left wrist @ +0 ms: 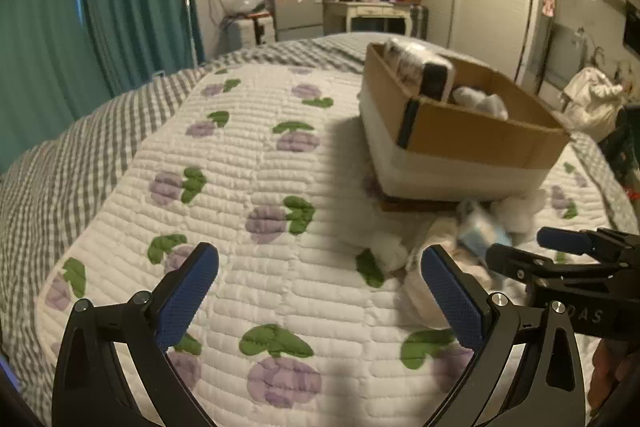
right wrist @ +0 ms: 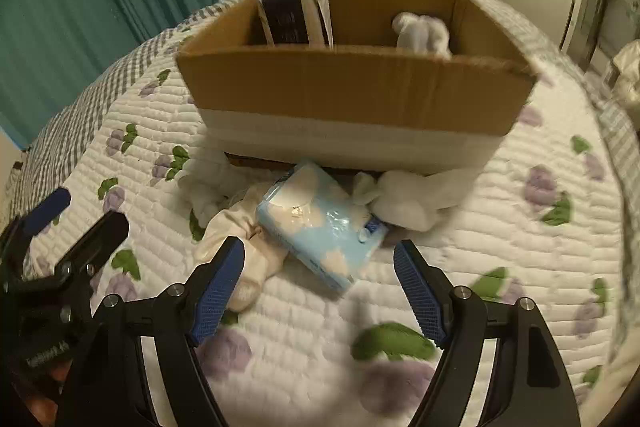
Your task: Organize soft objects
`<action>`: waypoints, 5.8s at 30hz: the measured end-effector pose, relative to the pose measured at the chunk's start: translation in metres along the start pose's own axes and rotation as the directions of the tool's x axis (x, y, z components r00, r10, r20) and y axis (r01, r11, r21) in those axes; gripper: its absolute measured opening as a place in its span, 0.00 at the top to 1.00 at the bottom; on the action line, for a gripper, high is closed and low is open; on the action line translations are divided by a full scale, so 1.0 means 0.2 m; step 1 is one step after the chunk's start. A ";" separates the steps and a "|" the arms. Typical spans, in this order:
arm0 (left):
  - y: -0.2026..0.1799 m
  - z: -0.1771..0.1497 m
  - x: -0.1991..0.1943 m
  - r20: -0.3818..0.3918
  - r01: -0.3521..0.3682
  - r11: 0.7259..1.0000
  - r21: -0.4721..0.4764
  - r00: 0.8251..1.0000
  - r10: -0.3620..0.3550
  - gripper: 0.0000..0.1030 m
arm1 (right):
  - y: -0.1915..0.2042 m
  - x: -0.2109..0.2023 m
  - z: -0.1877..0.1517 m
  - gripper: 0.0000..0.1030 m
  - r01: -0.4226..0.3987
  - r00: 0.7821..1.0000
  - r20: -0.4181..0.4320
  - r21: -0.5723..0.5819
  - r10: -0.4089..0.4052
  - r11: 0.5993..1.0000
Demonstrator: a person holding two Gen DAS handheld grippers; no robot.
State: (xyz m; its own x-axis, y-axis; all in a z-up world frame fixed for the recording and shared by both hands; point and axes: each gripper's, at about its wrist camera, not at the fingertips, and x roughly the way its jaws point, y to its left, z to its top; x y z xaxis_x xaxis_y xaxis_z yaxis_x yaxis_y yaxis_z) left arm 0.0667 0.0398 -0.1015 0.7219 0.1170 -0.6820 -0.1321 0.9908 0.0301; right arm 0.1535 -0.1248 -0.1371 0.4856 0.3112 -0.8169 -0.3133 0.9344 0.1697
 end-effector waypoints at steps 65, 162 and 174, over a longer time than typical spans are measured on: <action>-0.35 0.41 -0.53 0.150 0.239 0.965 0.106 0.956 -0.253 0.83 | -0.10 -0.99 0.05 0.70 -0.004 0.944 0.330 -0.064 0.025 0.998; -0.28 0.02 0.29 -0.113 0.073 0.996 0.056 0.991 -0.067 0.04 | -0.21 0.15 0.03 0.39 0.100 0.992 0.082 -0.077 -0.094 0.992; -0.31 -0.03 0.34 -0.179 0.097 0.992 0.082 0.981 -0.081 0.62 | -0.31 0.10 0.00 0.62 0.034 0.996 0.080 -0.046 -0.030 0.998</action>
State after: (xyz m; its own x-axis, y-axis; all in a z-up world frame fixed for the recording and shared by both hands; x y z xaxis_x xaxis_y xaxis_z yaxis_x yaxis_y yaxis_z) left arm 0.1189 -0.0140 -0.1538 0.5970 0.0221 -0.8019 -0.0053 0.9997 0.0236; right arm 0.1824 -0.1759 -0.1643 0.5588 0.2957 -0.7748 -0.3340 0.9354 0.1161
